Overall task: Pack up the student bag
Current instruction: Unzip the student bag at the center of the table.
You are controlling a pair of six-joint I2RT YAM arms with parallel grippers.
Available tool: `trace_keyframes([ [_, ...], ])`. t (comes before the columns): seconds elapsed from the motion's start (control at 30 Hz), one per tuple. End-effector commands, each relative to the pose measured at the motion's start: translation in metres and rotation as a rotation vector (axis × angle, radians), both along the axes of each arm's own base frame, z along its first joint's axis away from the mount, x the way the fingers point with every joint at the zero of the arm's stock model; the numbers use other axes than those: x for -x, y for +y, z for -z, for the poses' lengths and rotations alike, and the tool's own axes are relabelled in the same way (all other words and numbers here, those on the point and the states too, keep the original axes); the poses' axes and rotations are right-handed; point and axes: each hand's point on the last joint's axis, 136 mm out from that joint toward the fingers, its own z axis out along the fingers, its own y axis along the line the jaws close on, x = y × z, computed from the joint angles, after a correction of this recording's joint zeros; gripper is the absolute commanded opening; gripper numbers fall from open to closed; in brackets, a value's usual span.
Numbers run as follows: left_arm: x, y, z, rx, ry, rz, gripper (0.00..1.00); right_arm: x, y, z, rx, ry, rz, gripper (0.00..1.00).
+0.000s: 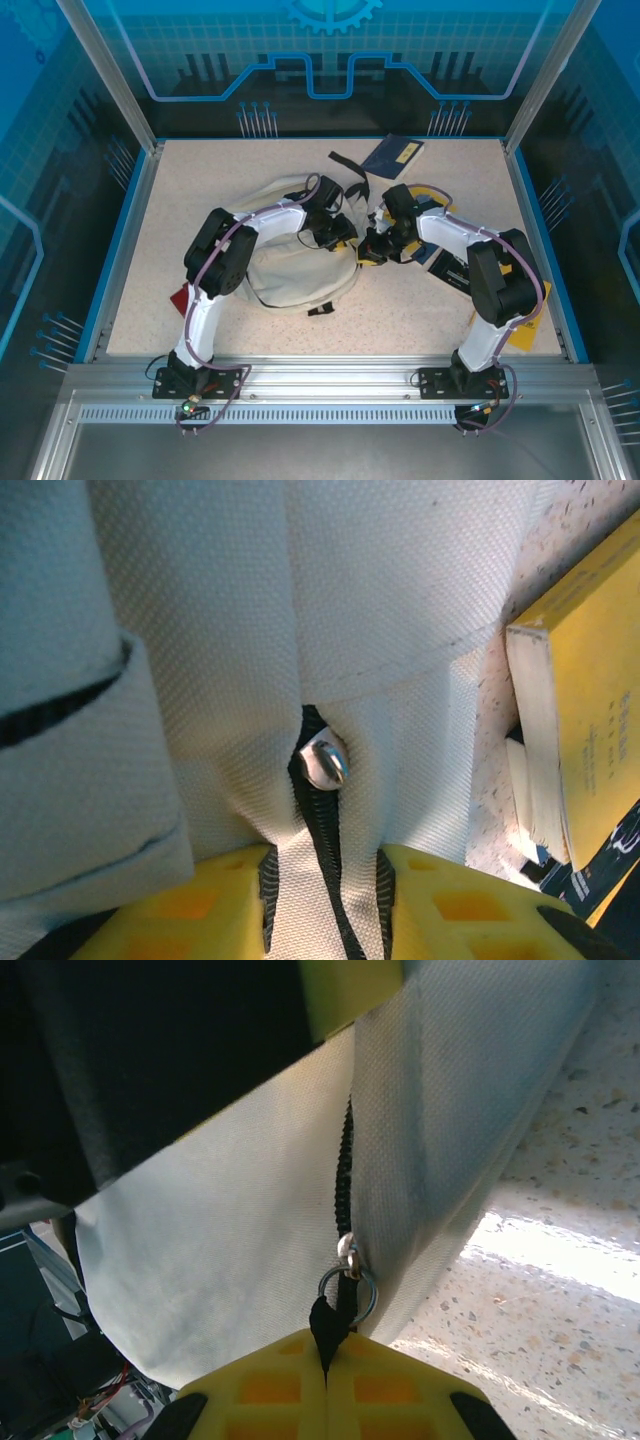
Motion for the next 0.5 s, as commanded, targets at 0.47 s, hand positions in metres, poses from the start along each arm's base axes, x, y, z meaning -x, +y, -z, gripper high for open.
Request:
trace_keyframes([
  [0.47,-0.003,0.012,0.039,-0.103,0.037,-0.054,0.35,0.088,0.021,0.005,-0.082,0.163,-0.071,0.00],
])
